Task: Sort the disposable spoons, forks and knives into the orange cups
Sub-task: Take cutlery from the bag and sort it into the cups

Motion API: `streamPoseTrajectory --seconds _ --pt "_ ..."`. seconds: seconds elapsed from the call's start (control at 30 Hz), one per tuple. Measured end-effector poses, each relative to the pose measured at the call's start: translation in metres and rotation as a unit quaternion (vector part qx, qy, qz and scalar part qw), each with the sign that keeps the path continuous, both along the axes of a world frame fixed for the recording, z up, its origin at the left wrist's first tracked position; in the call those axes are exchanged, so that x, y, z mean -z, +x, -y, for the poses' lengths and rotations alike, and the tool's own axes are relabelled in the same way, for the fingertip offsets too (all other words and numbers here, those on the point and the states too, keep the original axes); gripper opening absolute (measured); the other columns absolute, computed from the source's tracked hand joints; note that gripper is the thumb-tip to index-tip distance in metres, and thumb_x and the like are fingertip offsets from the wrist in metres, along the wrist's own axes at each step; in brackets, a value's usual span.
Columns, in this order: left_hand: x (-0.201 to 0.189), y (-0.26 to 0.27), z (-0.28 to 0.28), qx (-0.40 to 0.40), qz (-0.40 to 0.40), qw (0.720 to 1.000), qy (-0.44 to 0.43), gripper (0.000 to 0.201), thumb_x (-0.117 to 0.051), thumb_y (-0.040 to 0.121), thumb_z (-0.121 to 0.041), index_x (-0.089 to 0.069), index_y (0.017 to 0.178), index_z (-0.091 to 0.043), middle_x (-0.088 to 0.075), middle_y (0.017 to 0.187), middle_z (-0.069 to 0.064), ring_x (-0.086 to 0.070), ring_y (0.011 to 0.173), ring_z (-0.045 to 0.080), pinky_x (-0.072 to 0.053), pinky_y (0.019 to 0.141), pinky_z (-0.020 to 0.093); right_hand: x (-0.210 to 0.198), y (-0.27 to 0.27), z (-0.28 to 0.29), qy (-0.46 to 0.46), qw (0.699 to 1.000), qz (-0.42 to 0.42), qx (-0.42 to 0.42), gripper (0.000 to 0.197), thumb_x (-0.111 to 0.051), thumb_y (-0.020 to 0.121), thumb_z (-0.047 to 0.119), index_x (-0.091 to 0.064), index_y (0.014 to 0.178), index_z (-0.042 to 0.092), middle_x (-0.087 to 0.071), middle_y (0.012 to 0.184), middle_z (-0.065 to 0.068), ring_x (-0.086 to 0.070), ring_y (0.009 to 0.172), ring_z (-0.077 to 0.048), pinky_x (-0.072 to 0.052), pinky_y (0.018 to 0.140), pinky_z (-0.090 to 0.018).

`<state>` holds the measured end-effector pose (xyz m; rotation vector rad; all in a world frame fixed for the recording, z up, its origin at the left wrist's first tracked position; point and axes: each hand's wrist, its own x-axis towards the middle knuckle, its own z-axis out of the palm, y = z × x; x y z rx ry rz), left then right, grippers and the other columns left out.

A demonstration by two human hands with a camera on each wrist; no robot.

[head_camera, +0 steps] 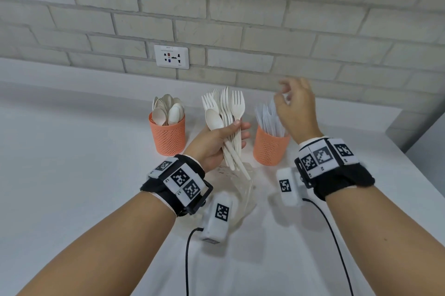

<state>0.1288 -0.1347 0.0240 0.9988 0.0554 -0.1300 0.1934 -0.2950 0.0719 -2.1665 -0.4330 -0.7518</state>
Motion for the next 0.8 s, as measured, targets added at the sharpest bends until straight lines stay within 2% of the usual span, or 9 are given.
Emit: streamPoseTrajectory --seconds 0.1,0.2,0.27,0.4,0.47,0.53,0.6,0.7,0.8 --pt "-0.002 -0.001 0.002 0.008 0.016 1.000 0.009 0.033 -0.050 0.095 -0.014 -0.052 0.124 -0.001 -0.072 0.075 -0.001 -0.069 0.069 0.010 -0.056 0.066 0.025 -0.001 -0.030 -0.028 -0.030 0.987 -0.104 -0.115 0.014 -0.056 0.090 0.020 -0.067 0.092 0.010 -0.059 0.091 -0.005 -0.050 0.077 -0.011 -0.041 0.070 -0.019" --pt "-0.003 -0.004 0.001 0.006 0.027 0.999 0.018 0.027 -0.048 0.095 -0.011 -0.056 0.120 -0.004 -0.072 0.081 0.003 -0.070 0.074 0.014 -0.057 0.070 0.029 0.005 -0.042 -0.042 0.013 0.965 -0.208 -0.158 0.023 -0.056 0.091 0.025 -0.062 0.073 0.011 -0.061 0.075 -0.006 -0.059 0.073 -0.017 -0.051 0.074 -0.034" --pt "-0.003 -0.008 -0.001 0.008 0.038 0.999 0.027 0.022 -0.048 0.095 -0.010 -0.058 0.113 -0.004 -0.073 0.080 0.005 -0.071 0.075 0.016 -0.059 0.073 0.031 0.006 -0.044 -0.046 0.076 0.952 -0.246 -0.164 0.021 -0.056 0.091 0.020 -0.063 0.075 0.008 -0.066 0.076 -0.010 -0.065 0.077 -0.026 -0.055 0.079 -0.042" --pt "-0.001 -0.015 -0.004 0.004 0.045 0.998 0.047 0.018 -0.046 0.096 -0.010 -0.060 0.106 -0.003 -0.069 0.075 0.004 -0.068 0.070 0.015 -0.058 0.070 0.031 0.002 -0.043 -0.052 0.152 0.961 -0.190 -0.134 0.020 -0.043 0.097 0.016 -0.053 0.100 0.000 -0.060 0.074 -0.007 -0.060 0.071 -0.023 -0.052 0.076 -0.041" --pt "-0.001 -0.016 -0.006 0.011 0.048 0.996 0.073 0.022 -0.045 0.098 -0.013 -0.056 0.113 -0.001 -0.063 0.079 0.005 -0.065 0.071 0.015 -0.057 0.068 0.032 -0.002 -0.047 -0.055 0.178 0.966 -0.133 -0.134 0.019 -0.040 0.098 0.018 -0.049 0.099 0.001 -0.051 0.065 -0.004 -0.051 0.061 -0.020 -0.047 0.063 -0.038" --pt "-0.002 -0.018 -0.008 0.002 0.041 0.994 0.102 0.016 -0.044 0.098 -0.014 -0.057 0.098 -0.004 -0.057 0.074 0.003 -0.060 0.058 0.010 -0.053 0.065 0.029 -0.003 -0.052 -0.058 0.159 0.969 -0.107 -0.154 0.018 -0.044 0.097 0.019 -0.051 0.096 0.003 -0.047 0.066 -0.011 -0.044 0.061 -0.021 -0.040 0.057 -0.037" --pt "-0.005 -0.022 -0.008 -0.020 0.035 0.991 0.124 0.017 -0.044 0.098 -0.012 -0.054 0.084 -0.008 -0.048 0.067 0.003 -0.050 0.046 0.006 -0.049 0.055 0.023 0.001 -0.057 -0.062 0.115 0.968 -0.129 -0.182 0.015 -0.053 0.092 0.017 -0.058 0.092 0.003 -0.055 0.072 -0.018 -0.049 0.065 -0.023 -0.046 0.062 -0.042" --pt "-0.006 -0.026 -0.010 -0.043 0.083 0.979 0.181 0.014 -0.043 0.098 -0.008 -0.056 0.101 -0.011 -0.041 0.063 0.002 -0.040 0.045 0.007 -0.039 0.047 0.022 0.009 -0.063 -0.070 0.086 0.959 -0.179 -0.200 0.011 -0.063 0.085 0.020 -0.063 0.087 0.008 -0.061 0.074 -0.014 -0.061 0.070 -0.028 -0.053 0.073 -0.042" --pt "-0.003 -0.027 -0.013 -0.092 0.106 0.945 0.296 0.032 -0.053 0.091 -0.005 -0.054 0.121 -0.017 -0.048 0.066 0.002 -0.040 0.047 0.010 -0.040 0.045 0.025 0.012 -0.068 -0.074 0.097 0.955 -0.199 -0.198 0.024 -0.064 0.086 0.032 -0.062 0.085 0.008 -0.056 0.071 -0.006 -0.055 0.065 -0.017 -0.047 0.065 -0.027"
